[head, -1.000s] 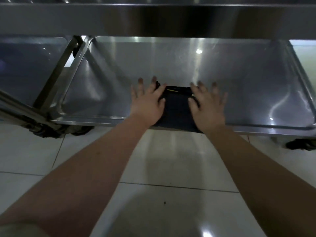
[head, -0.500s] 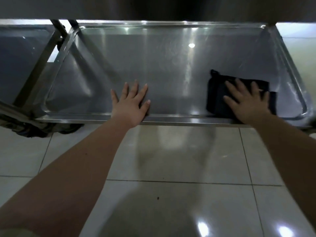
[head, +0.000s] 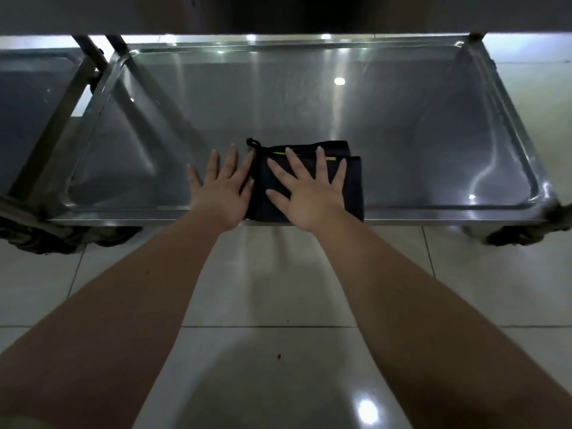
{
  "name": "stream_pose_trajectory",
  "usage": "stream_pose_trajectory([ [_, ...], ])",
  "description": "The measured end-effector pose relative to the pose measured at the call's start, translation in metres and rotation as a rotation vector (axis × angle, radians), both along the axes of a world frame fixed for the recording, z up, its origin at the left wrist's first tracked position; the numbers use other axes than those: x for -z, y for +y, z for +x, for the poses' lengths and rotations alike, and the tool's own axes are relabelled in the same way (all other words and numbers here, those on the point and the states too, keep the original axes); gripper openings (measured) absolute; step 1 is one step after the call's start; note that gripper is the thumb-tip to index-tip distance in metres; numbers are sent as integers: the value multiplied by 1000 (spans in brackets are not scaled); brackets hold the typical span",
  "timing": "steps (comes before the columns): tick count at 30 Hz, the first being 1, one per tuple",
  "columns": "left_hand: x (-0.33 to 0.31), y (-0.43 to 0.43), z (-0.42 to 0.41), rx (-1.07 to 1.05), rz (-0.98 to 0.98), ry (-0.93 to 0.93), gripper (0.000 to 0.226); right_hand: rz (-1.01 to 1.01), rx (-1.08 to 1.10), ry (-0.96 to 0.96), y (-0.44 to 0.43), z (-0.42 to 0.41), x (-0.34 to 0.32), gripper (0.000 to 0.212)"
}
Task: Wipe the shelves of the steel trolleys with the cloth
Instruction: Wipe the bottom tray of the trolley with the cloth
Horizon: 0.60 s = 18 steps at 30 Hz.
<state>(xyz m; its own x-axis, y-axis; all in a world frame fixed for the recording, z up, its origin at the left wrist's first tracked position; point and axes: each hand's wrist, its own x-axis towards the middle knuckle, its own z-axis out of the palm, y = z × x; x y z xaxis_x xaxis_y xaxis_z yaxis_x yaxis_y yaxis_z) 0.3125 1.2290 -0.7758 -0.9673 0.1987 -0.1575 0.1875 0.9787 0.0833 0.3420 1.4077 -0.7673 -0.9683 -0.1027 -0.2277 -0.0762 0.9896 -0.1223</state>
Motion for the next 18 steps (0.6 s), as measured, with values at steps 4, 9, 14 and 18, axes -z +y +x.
stream_pose_trajectory([
  [4, -1, 1, 2, -9, 21, 23, 57, 8, 57, 43, 71, 4, 0, 63],
  [9, -1, 2, 2, -8, 17, 21, 57, 24, 406, -19, 233, 33, -4, 70],
  [14, 0, 6, 6, 7, 0, 30, 57, 59, 611, -87, 274, 52, -6, 73],
  [18, -1, 8, 6, 6, -17, 30, 57, 11, 501, -31, 198, 34, -4, 62],
])
